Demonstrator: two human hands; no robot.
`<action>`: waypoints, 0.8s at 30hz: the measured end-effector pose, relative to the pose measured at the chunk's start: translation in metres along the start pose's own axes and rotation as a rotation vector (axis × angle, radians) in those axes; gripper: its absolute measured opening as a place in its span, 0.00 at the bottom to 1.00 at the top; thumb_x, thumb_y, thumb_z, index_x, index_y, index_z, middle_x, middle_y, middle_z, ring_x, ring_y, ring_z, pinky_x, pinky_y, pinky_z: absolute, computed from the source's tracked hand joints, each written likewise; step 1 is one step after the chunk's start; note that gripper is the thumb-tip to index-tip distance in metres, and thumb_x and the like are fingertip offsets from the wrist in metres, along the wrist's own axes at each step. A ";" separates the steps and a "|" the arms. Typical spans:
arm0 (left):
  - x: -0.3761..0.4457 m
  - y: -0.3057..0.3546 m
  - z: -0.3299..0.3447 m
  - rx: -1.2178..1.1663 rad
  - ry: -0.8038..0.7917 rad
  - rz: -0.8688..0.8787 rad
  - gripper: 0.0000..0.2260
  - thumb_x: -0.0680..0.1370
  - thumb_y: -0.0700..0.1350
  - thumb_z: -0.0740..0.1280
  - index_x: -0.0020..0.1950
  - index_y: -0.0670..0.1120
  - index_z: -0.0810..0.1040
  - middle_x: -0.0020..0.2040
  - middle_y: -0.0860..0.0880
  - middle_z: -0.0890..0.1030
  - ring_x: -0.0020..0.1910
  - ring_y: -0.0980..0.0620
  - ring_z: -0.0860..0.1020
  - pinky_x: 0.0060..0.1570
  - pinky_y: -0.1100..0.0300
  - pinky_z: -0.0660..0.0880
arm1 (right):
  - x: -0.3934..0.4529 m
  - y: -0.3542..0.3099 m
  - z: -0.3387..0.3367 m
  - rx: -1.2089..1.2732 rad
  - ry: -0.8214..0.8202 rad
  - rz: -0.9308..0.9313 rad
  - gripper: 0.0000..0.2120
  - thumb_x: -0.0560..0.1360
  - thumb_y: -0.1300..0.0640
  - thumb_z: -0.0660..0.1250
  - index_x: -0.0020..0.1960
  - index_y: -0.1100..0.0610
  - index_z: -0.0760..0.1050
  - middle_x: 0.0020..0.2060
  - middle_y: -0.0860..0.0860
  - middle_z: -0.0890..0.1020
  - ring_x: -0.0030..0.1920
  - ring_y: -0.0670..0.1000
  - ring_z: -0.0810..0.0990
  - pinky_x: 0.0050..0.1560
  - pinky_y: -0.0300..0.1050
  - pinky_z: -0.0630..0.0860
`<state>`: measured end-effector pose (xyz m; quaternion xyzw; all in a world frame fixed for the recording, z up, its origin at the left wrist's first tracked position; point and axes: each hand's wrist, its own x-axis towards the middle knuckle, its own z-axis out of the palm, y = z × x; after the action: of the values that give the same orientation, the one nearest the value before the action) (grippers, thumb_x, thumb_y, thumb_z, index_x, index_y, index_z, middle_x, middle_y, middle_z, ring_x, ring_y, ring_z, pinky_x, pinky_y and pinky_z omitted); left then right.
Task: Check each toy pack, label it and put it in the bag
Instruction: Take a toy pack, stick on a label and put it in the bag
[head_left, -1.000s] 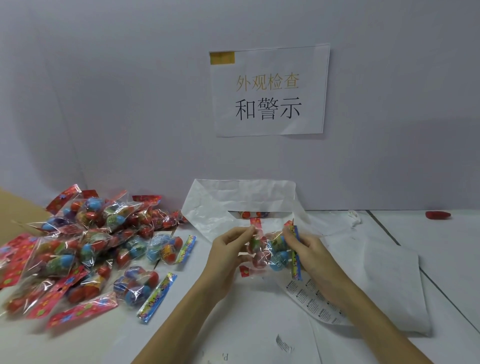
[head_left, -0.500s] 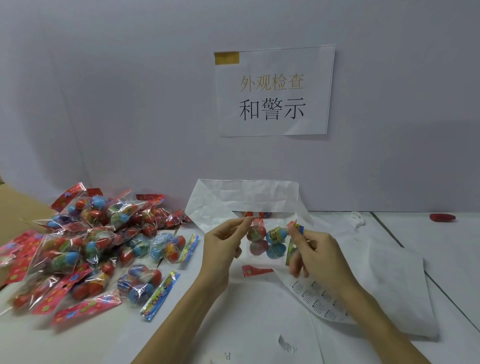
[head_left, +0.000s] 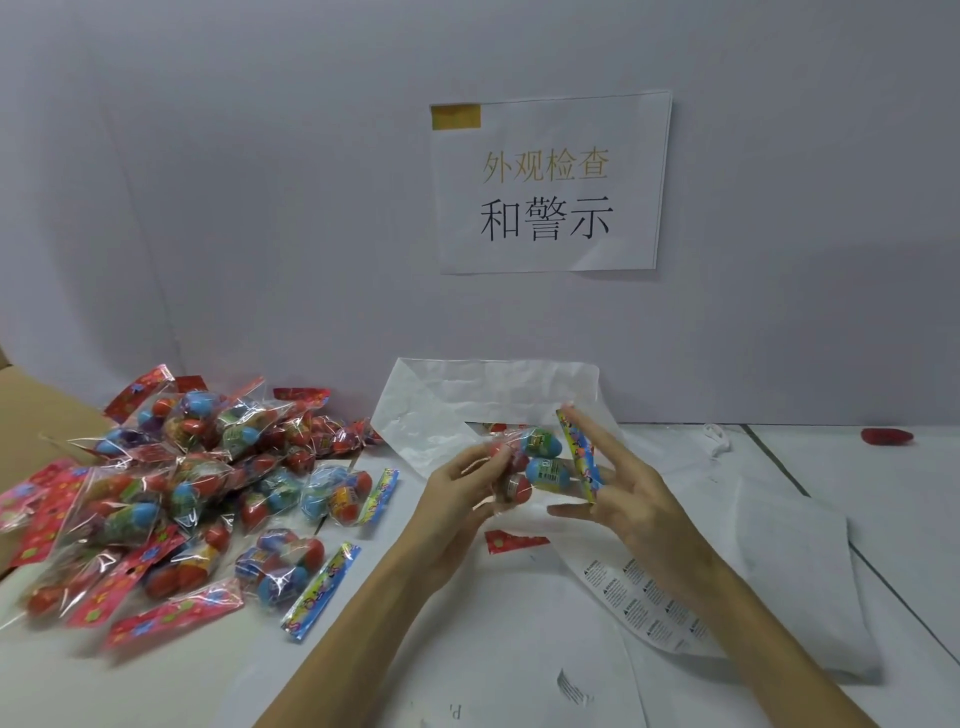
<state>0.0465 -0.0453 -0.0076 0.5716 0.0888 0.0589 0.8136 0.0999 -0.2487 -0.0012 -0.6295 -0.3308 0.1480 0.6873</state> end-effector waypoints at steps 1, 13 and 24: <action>0.000 0.000 -0.001 -0.008 -0.010 0.009 0.19 0.75 0.50 0.73 0.64 0.44 0.82 0.59 0.42 0.86 0.55 0.48 0.85 0.51 0.58 0.81 | 0.001 0.001 0.000 0.049 0.020 0.017 0.33 0.82 0.63 0.65 0.80 0.39 0.61 0.71 0.40 0.77 0.66 0.56 0.82 0.59 0.57 0.83; -0.002 -0.002 0.009 0.098 -0.025 0.077 0.15 0.76 0.52 0.71 0.54 0.41 0.84 0.55 0.42 0.86 0.55 0.47 0.85 0.53 0.54 0.82 | 0.004 0.007 0.000 -0.011 0.346 0.195 0.15 0.74 0.41 0.72 0.54 0.48 0.88 0.48 0.50 0.89 0.48 0.53 0.89 0.50 0.50 0.84; 0.000 -0.004 0.003 -0.030 0.107 0.084 0.08 0.81 0.46 0.70 0.47 0.46 0.88 0.50 0.43 0.87 0.47 0.50 0.86 0.43 0.61 0.81 | 0.003 0.006 -0.002 0.127 0.260 0.249 0.14 0.79 0.52 0.71 0.62 0.55 0.84 0.54 0.54 0.88 0.54 0.57 0.88 0.56 0.54 0.84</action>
<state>0.0473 -0.0496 -0.0105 0.5584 0.1070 0.1248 0.8131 0.1048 -0.2473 -0.0060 -0.6347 -0.1486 0.1700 0.7391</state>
